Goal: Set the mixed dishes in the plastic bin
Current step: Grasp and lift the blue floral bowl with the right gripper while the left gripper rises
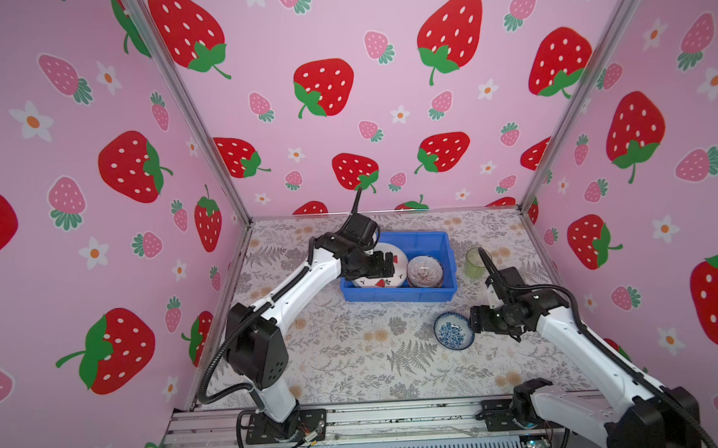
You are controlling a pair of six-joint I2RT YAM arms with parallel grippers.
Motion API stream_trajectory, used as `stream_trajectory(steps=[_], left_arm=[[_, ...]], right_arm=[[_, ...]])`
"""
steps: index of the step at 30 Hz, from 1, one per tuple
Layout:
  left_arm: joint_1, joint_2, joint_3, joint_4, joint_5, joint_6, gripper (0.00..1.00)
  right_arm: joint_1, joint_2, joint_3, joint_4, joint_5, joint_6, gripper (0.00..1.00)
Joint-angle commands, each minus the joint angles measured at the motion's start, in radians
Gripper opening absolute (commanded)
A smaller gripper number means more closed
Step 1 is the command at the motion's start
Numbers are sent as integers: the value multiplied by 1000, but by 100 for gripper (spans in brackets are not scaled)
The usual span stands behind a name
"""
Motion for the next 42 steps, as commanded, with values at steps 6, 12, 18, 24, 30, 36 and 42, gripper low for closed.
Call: stream_trajectory(steps=[6, 12, 18, 24, 30, 36, 42], left_arm=[[60, -211, -173, -9, -100, -26, 99], [115, -350, -290, -28, -126, -45, 99], [159, -449, -353, -62, -144, -51, 99], [193, -513, -404, -73, -131, -59, 99], [202, -530, -412, -82, -127, -58, 99], [203, -543, -418, -81, -128, -57, 99], [205, -517, -394, -73, -114, -46, 99]], right_arm=[[-5, 137, -36, 142, -83, -82, 79], [-5, 220, -38, 192, -116, -113, 74], [-5, 270, -39, 218, -138, -133, 68], [-5, 283, -36, 230, -147, -141, 56], [-5, 282, -37, 221, -140, -147, 40], [-5, 261, -39, 215, -139, -141, 27], [-5, 220, -54, 205, -128, -125, 19]])
